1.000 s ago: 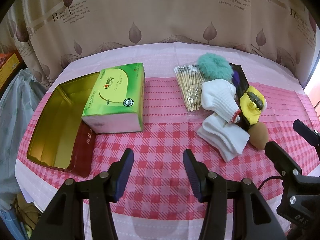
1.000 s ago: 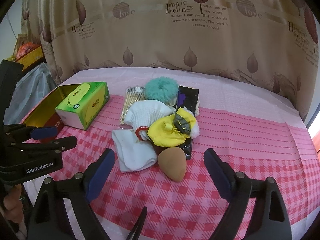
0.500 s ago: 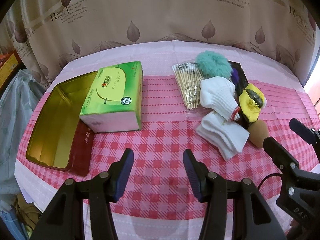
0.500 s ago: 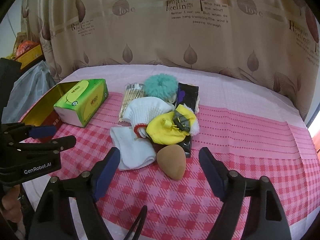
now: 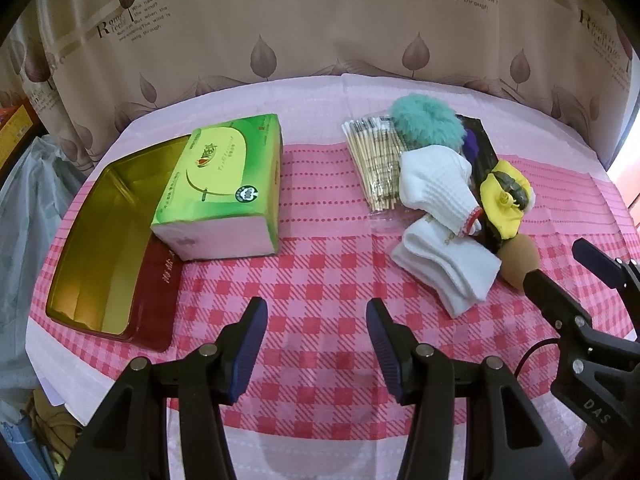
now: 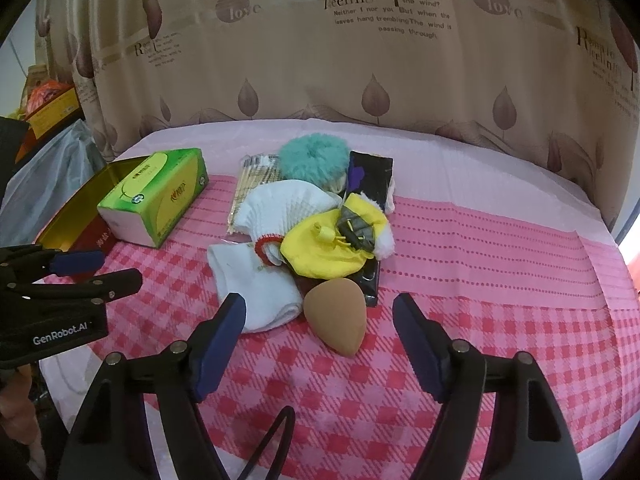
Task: Organize soft objects
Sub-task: 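Grasp the beige makeup sponge with the right gripper, then grasp the folded white sock with the left gripper while the right gripper holds the sponge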
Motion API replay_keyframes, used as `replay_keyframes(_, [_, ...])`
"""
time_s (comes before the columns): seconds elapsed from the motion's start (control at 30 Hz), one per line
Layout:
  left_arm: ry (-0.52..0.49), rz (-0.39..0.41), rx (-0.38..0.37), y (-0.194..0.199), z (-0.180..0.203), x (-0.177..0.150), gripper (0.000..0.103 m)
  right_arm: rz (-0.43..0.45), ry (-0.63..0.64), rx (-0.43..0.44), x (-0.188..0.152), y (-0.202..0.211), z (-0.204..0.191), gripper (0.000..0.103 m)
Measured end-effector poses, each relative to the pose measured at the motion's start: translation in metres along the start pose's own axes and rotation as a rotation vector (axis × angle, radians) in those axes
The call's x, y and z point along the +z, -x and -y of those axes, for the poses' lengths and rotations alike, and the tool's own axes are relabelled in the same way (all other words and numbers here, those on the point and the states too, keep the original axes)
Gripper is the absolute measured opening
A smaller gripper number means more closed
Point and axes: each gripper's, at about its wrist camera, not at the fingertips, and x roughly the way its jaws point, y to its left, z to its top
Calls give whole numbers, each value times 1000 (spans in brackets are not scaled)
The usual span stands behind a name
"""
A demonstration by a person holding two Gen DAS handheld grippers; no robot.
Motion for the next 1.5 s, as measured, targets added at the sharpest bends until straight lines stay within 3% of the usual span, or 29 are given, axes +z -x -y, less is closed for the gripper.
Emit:
replay_keyframes(0.7, [-12,-54,-36,-27,1,1,53,-41,-3,0,-11,-39,20,59])
replay_keyframes(1.03, [-25,-83,-55,-44,7,4,53,-68,7,51,-10,-52,18,39])
replay_keyframes(1.13, [-32,-87,-62,-47,10,4,53,-66,10,55,-10,-51,17,38])
replay_keyframes(1.5, [-34,-92,-179,-43,22,10,56,-79,-47,24,-11,-35,32,38])
